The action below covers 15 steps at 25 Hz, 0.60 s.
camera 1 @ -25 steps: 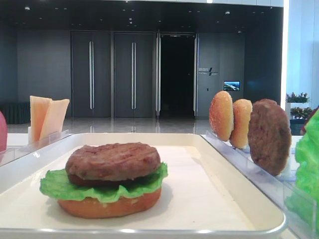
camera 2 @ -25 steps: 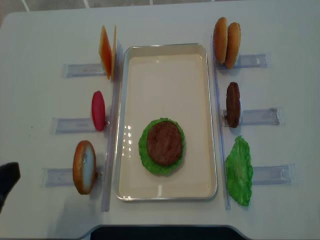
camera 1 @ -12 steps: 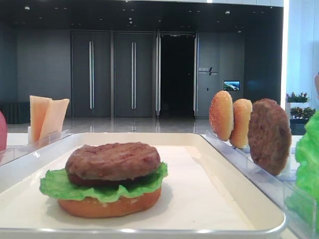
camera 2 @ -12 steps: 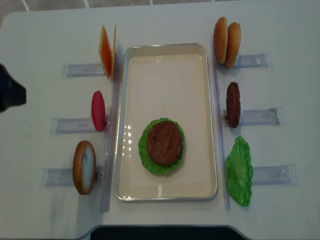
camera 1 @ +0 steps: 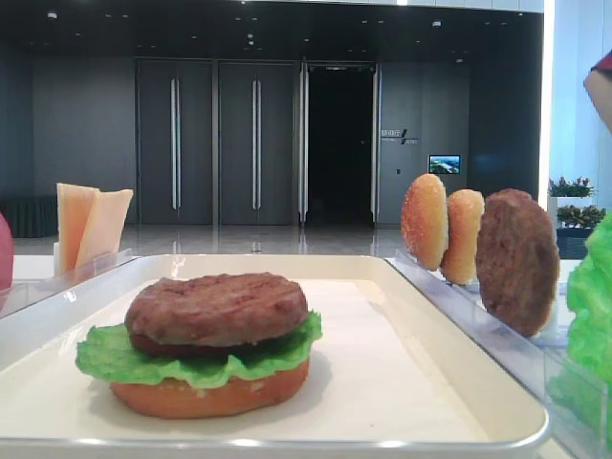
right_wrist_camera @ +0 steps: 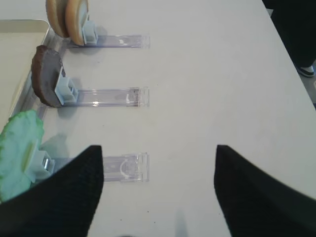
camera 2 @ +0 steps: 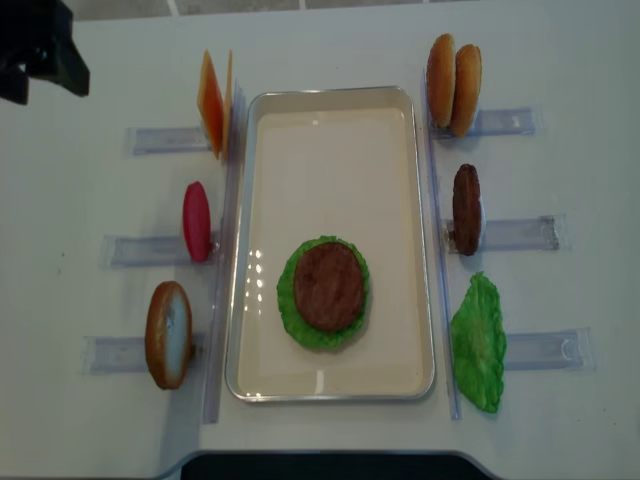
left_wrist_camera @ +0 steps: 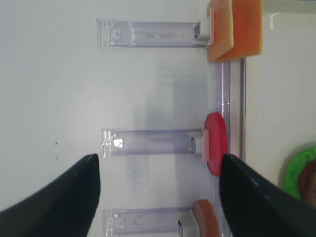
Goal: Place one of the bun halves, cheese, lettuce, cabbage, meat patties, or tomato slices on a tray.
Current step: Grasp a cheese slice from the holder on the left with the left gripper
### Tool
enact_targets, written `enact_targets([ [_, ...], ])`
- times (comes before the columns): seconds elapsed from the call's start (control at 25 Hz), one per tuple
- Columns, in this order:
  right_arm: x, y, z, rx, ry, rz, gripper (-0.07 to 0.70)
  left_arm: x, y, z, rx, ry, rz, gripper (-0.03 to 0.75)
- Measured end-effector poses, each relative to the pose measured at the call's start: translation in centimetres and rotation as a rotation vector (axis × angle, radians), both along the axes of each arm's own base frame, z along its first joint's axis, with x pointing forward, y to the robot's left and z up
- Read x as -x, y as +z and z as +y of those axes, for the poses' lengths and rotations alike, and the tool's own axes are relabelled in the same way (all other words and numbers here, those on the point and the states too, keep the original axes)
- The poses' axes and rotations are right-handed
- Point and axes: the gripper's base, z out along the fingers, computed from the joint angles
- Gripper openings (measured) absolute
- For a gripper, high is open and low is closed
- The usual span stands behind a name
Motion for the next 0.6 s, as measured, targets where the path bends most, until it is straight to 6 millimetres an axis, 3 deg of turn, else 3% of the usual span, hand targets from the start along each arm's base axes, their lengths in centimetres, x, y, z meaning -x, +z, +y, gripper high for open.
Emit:
enact_targets([
  [0.36,0.0,0.0,0.0,0.000,0.001,0.000,0.482,-8.9,-2.6,0.2,-0.003,0.000,0.028,0.555],
  [0.6,0.0,0.0,0.0,-0.001,0.014,0.000,0.482,-12.7,-4.3,0.2,-0.003,0.000,0.025,0.551],
])
